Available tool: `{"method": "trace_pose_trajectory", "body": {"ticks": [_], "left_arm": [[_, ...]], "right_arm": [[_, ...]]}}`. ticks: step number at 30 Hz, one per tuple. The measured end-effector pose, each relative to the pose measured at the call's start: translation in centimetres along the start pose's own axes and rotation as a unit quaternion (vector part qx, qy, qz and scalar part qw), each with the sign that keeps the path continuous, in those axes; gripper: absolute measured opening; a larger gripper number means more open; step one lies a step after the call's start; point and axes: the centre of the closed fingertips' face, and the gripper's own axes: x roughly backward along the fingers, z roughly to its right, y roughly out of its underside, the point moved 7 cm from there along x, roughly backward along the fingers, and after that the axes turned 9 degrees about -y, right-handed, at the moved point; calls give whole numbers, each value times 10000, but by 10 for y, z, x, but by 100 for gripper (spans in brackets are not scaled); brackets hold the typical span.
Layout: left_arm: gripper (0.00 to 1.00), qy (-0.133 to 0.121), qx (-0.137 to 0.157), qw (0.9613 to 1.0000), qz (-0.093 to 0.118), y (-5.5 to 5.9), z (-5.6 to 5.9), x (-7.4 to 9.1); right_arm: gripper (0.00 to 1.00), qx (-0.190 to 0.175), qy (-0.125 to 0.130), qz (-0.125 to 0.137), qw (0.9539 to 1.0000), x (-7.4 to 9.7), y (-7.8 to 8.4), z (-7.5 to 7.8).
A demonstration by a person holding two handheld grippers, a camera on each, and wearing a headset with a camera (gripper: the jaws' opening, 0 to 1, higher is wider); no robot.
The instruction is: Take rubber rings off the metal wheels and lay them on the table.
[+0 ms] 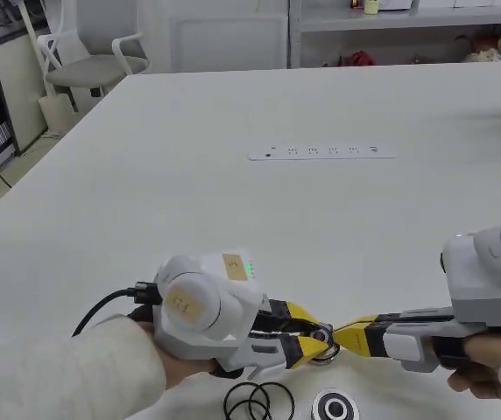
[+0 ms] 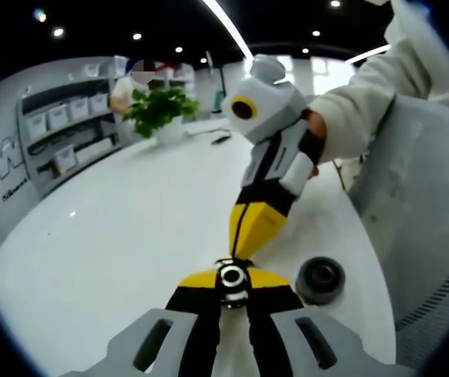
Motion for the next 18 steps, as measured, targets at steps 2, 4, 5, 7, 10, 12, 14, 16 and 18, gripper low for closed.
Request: {"method": "trace_pose_trajectory", "body": {"ticks": [2, 4, 5, 7, 10, 12, 14, 16, 18], "left_arm": [[12, -2, -1, 10000, -1, 0, 0, 0], [12, -2, -3, 10000, -2, 0, 0, 0], [12, -3, -3, 10000, -3, 0, 0, 0], [12, -5, -7, 10000, -4, 0, 0, 0], [12, -6, -11, 10000, -5, 0, 0, -1], [12, -6, 7, 10000, -7, 0, 0, -1], [12, -4, 17, 10000, -6, 0, 0, -1], [12, -6, 0, 10000, -5, 0, 0, -1], [12, -6, -32, 10000, -9, 0, 0, -1]], "right_arm": [[0, 2, -7, 3, 10000, 0, 0, 0], [0, 16, -14, 2, 10000, 0, 0, -1], [0, 17, -15, 1, 10000, 0, 0, -1], [0, 35, -25, -2, 10000, -1, -1, -1], [0, 48, -39, 0, 10000, -1, -1, -2], [0, 59, -47, -2, 10000, -1, -1, -2], [0, 85, -58, -6, 9999, -2, -1, -2], [0, 113, -68, -11, 9999, -2, -1, -2], [0, 102, -77, -2, 9999, -2, -1, -2]]}}
